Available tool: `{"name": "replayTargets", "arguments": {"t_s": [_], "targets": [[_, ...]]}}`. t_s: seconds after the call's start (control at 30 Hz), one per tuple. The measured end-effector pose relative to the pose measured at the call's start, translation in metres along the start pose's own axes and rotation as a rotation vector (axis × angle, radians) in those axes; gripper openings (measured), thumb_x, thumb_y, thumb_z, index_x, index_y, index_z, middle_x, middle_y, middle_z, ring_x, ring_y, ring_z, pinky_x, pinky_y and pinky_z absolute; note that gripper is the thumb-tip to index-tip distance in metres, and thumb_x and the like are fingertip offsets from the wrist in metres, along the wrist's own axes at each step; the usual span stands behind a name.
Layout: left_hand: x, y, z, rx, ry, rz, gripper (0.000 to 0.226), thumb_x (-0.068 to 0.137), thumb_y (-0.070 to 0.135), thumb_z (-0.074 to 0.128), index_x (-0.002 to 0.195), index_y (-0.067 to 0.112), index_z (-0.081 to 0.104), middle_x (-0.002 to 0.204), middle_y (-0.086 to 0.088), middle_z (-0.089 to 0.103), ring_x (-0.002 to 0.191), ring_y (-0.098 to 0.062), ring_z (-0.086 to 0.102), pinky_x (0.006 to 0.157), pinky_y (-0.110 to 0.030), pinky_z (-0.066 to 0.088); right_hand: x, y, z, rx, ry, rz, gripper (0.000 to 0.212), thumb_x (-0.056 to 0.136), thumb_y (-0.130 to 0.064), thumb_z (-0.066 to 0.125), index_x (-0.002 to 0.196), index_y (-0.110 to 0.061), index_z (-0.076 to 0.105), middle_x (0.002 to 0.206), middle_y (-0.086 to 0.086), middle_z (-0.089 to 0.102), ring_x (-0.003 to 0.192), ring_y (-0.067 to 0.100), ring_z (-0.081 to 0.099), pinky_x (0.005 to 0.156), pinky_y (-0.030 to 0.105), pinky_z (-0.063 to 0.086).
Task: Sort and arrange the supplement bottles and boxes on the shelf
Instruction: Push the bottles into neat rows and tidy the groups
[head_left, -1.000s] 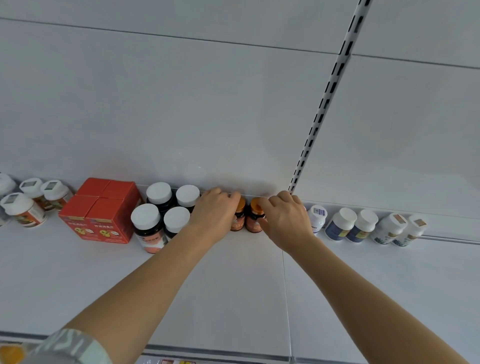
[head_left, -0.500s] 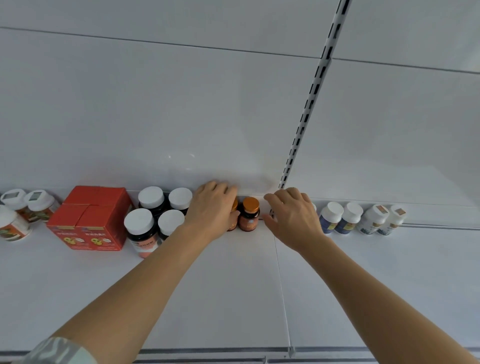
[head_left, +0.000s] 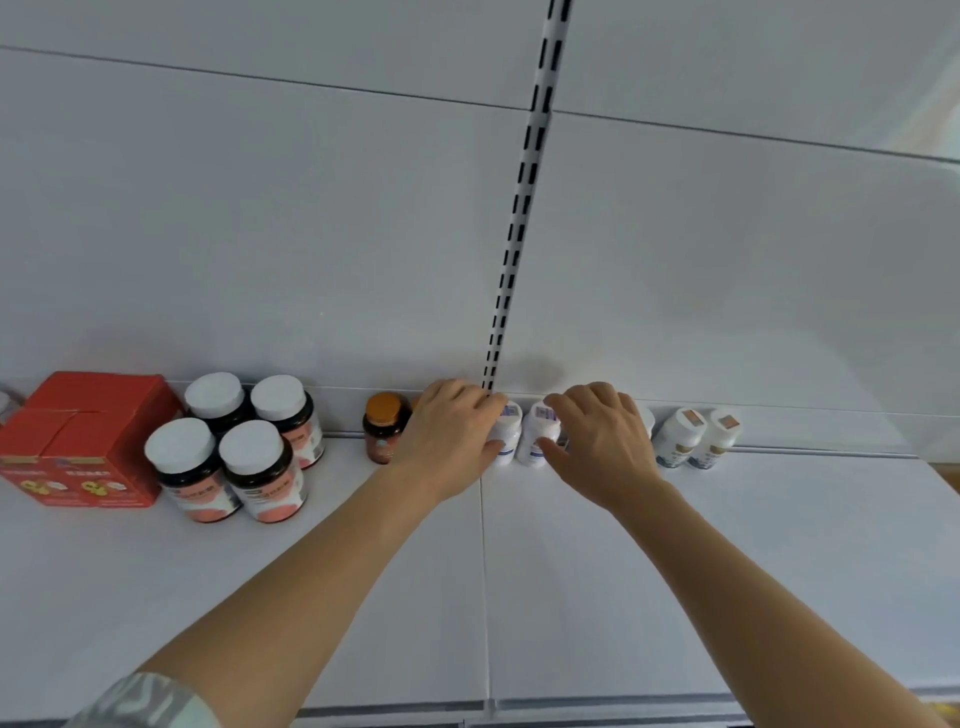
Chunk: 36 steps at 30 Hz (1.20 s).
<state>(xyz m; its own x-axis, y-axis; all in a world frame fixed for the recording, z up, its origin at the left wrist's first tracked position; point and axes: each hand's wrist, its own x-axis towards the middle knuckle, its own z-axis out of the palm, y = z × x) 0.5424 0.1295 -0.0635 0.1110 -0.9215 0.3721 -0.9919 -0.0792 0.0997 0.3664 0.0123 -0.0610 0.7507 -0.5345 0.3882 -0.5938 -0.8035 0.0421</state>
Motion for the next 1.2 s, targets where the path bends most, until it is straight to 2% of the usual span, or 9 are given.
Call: {"name": "replayTargets", "arguments": {"t_s": [0.1, 0.27, 0.53, 0.7, 0.83, 0.93, 1.2], "targets": [[0.004, 0.011, 0.009, 0.035, -0.031, -0.061, 0.044, 0.077, 0.034, 0.075, 0.116, 0.018, 0.063, 0.108, 0.000, 0.067, 0.105, -0.027, 0.056, 0.094, -0.040, 0.044, 0.001, 0.009, 0.009, 0.030, -0.016, -0.052, 0.035, 0.072, -0.036, 0.075, 0.101, -0.018, 0.066, 0.092, 0.001, 0.065, 0.092, 0.030, 0.057, 0.077, 0.041, 0.047], [0.006, 0.018, 0.022, 0.090, -0.033, -0.139, 0.049, 0.065, 0.028, 0.085, 0.108, 0.016, 0.065, 0.096, -0.003, 0.069, 0.094, -0.029, 0.060, 0.086, -0.041, 0.049, 0.002, 0.017, 0.024, 0.043, 0.017, -0.113, 0.032, 0.068, -0.030, 0.079, 0.093, -0.015, 0.065, 0.090, 0.004, 0.060, 0.086, 0.031, 0.056, 0.073, 0.040, 0.047], [0.008, 0.017, 0.029, 0.101, -0.023, -0.141, 0.043, 0.068, 0.025, 0.084, 0.104, 0.015, 0.063, 0.092, -0.003, 0.067, 0.092, -0.028, 0.059, 0.084, -0.040, 0.047, 0.006, 0.026, 0.038, 0.079, 0.112, -0.170, 0.022, 0.070, -0.021, 0.074, 0.087, -0.013, 0.063, 0.090, 0.007, 0.058, 0.084, 0.032, 0.054, 0.069, 0.039, 0.044], [0.009, 0.015, 0.028, 0.101, -0.037, -0.128, 0.042, 0.070, 0.026, 0.082, 0.105, 0.015, 0.062, 0.093, -0.003, 0.067, 0.093, -0.028, 0.058, 0.085, -0.040, 0.047, 0.005, 0.025, 0.036, 0.068, 0.089, -0.170, 0.024, 0.071, -0.022, 0.074, 0.090, -0.013, 0.063, 0.092, 0.007, 0.058, 0.084, 0.032, 0.054, 0.069, 0.040, 0.045], [0.011, 0.017, 0.022, 0.093, -0.103, -0.134, 0.047, 0.079, 0.034, 0.073, 0.120, 0.017, 0.056, 0.113, -0.004, 0.065, 0.109, -0.028, 0.054, 0.097, -0.039, 0.042, 0.003, 0.024, 0.028, 0.083, 0.041, -0.146, 0.031, 0.075, -0.036, 0.070, 0.097, -0.015, 0.064, 0.097, 0.005, 0.059, 0.090, 0.030, 0.054, 0.074, 0.040, 0.045], [0.012, 0.019, 0.015, 0.078, -0.109, -0.133, 0.056, 0.083, 0.039, 0.069, 0.131, 0.017, 0.050, 0.122, -0.003, 0.061, 0.117, -0.027, 0.049, 0.101, -0.038, 0.038, -0.001, 0.025, 0.020, 0.094, 0.060, -0.116, 0.032, 0.080, -0.038, 0.064, 0.101, -0.013, 0.064, 0.099, 0.005, 0.060, 0.092, 0.030, 0.055, 0.075, 0.041, 0.046], [0.030, 0.044, 0.012, 0.006, 0.034, -0.047, 0.052, 0.079, 0.037, 0.072, 0.122, 0.013, 0.057, 0.107, -0.006, 0.064, 0.107, -0.031, 0.055, 0.093, -0.042, 0.044, -0.020, 0.056, -0.002, 0.057, 0.101, -0.015, 0.032, 0.081, -0.033, 0.065, 0.106, -0.012, 0.064, 0.101, 0.005, 0.062, 0.096, 0.032, 0.055, 0.079, 0.041, 0.046]]}}
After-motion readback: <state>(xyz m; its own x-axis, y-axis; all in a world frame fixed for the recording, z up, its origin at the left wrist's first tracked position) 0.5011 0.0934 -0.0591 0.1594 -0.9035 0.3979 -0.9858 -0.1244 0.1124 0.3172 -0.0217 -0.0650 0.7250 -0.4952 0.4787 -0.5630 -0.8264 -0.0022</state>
